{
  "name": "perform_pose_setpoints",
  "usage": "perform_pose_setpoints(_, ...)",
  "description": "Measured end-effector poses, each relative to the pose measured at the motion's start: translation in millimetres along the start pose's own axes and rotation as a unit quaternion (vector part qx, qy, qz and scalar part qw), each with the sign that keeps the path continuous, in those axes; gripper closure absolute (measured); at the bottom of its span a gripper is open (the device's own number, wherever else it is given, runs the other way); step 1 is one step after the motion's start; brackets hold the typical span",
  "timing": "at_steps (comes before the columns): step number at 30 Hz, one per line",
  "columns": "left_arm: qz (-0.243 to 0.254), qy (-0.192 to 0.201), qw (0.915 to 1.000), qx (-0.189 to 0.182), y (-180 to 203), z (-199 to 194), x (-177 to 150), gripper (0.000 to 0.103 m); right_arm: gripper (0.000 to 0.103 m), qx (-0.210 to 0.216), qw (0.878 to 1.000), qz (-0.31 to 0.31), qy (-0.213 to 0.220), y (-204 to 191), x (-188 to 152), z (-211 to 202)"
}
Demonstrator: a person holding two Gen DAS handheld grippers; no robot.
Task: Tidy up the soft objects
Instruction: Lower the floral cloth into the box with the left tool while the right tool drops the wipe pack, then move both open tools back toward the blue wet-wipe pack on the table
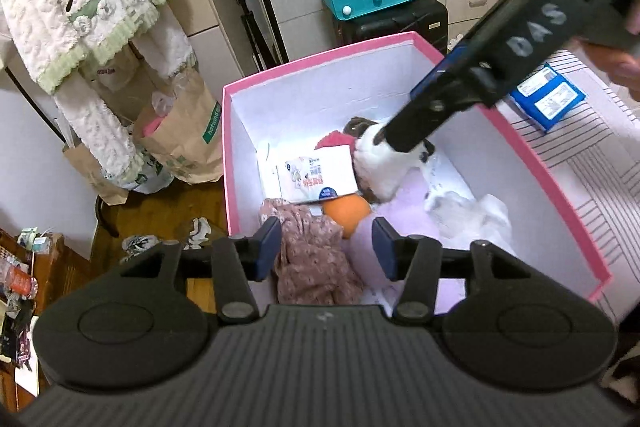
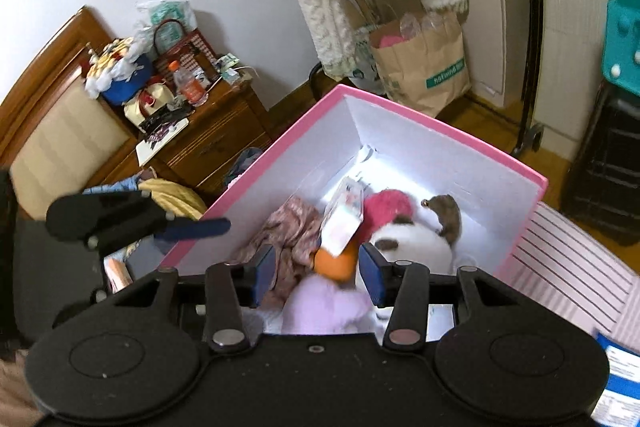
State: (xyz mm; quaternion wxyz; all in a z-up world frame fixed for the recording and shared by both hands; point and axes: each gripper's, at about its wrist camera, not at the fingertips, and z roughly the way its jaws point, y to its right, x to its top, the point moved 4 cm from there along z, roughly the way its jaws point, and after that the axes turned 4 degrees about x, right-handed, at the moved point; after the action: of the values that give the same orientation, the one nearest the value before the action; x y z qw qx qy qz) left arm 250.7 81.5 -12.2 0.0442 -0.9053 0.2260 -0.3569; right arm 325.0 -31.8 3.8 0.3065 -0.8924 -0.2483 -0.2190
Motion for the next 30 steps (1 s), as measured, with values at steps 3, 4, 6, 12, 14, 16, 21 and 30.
perform_pose_setpoints(3,0.000,0.000,1.0000,-0.001,4.8,-15.1,-1.6,0.046,0.050,-0.009,1.000,-0.023,0.010,-11.9,-11.0,-18.3)
perform_pose_setpoints(4,-0.002,0.001,1.0000,-0.002,6.8,-20.8,-2.1,0.043,0.050,-0.011,0.999,-0.028,0.013,-15.3,-13.9,-23.2)
perform_pose_setpoints(6,-0.004,0.002,1.0000,-0.005,10.4,-32.2,-3.2,0.038,0.049,-0.015,0.999,-0.037,0.022,-21.9,-22.4,-36.7)
perform_pose_setpoints(12,0.011,0.010,0.9999,-0.009,30.3,-65.9,-10.1,0.029,0.046,-0.030,0.997,-0.061,0.048,-37.1,-48.5,-75.7)
perform_pose_setpoints(14,0.016,0.009,0.9997,-0.016,36.9,-74.5,-12.0,0.029,0.045,-0.035,0.996,-0.067,0.053,-40.9,-58.0,-87.1)
perform_pose_setpoints(16,0.020,0.008,0.9995,-0.024,44.3,-83.0,-14.0,0.028,0.045,-0.038,0.995,-0.072,0.056,-43.7,-68.4,-98.1)
perform_pose_setpoints(21,0.030,0.006,0.9988,-0.038,63.7,-101.7,-16.4,0.025,0.043,-0.041,0.994,-0.079,0.059,-48.3,-93.2,-123.2)
perform_pose_setpoints(30,0.043,-0.011,0.9968,-0.066,100.2,-119.3,-24.2,0.023,0.041,-0.051,0.991,-0.101,0.068,-58.5,-141.6,-155.2)
